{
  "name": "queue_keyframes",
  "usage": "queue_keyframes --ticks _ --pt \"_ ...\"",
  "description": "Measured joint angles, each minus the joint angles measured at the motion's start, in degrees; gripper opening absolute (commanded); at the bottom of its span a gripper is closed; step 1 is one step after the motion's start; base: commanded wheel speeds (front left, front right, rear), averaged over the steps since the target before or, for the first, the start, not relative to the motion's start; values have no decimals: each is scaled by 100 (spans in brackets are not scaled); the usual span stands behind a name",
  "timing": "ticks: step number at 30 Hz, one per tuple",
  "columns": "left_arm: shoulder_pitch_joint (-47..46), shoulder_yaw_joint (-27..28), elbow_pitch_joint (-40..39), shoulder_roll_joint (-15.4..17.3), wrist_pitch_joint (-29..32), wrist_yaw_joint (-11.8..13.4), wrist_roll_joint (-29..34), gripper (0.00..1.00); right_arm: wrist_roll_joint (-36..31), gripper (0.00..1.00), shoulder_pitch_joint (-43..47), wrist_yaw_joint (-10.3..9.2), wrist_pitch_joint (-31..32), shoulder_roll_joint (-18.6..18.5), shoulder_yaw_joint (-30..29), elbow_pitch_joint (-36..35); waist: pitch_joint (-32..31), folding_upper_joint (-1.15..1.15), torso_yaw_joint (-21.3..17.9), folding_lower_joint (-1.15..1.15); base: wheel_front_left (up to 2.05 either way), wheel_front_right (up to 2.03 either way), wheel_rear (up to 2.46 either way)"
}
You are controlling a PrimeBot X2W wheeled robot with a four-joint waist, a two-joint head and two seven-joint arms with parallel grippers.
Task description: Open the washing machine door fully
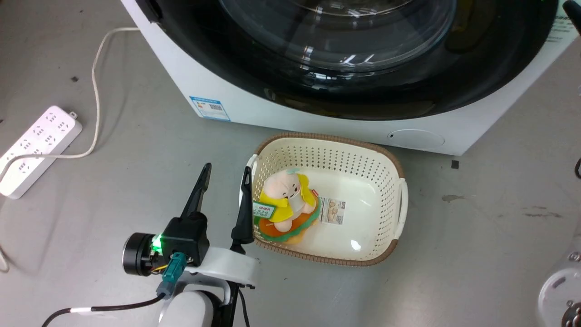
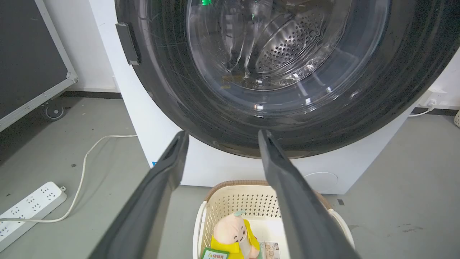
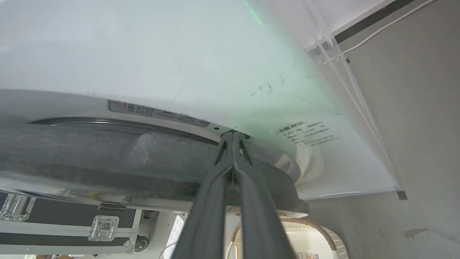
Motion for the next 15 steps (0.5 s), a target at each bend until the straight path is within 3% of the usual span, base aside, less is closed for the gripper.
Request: queue_keyframes --ticks 10,15 --pt "-176 -181 21 0 -123 82 -98 100 -92 0 -755 -1 1054 -7 -800 334 237 0 157 0 0 0 0" --pt "-260 -293 47 0 -192 146 -204 100 -110 0 -916 -2 1574 -34 -918 357 276 0 239 0 0 0 0"
